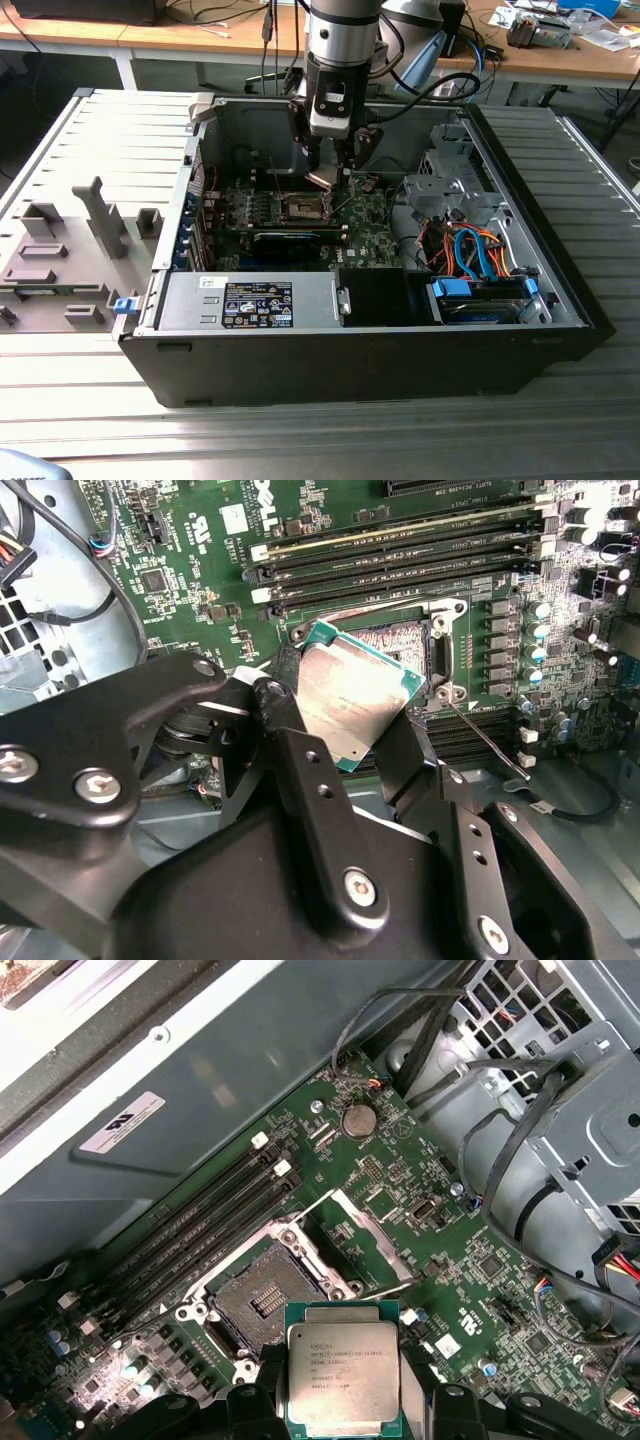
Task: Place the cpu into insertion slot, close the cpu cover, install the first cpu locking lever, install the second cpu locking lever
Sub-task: 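Place the cpu into insertion slot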
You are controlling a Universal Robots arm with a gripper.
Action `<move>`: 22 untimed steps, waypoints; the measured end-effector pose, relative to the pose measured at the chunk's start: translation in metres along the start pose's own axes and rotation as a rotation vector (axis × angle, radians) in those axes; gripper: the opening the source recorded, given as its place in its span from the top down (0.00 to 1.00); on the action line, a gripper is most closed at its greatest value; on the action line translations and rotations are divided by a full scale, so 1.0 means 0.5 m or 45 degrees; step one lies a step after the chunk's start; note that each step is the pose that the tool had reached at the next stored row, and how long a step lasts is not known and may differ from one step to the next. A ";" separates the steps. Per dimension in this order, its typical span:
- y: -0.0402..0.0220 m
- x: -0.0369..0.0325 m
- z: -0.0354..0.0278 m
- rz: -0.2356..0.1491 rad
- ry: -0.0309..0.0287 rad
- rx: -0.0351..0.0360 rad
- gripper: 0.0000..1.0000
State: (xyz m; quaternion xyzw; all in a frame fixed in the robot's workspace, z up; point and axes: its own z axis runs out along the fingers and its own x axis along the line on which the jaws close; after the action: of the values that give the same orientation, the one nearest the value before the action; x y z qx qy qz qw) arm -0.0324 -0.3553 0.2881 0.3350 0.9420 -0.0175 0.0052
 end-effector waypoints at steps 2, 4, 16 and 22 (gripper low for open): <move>0.000 0.000 0.000 0.003 0.0001 0.0001 0.46; 0.000 0.000 0.000 0.005 0.0001 0.0001 0.46; 0.000 0.000 0.000 0.024 0.0006 0.0005 0.46; 0.000 0.000 0.001 0.033 0.0009 0.0008 0.46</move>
State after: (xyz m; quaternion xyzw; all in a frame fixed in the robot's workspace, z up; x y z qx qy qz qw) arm -0.0324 -0.3553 0.2878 0.3470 0.9377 -0.0176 0.0049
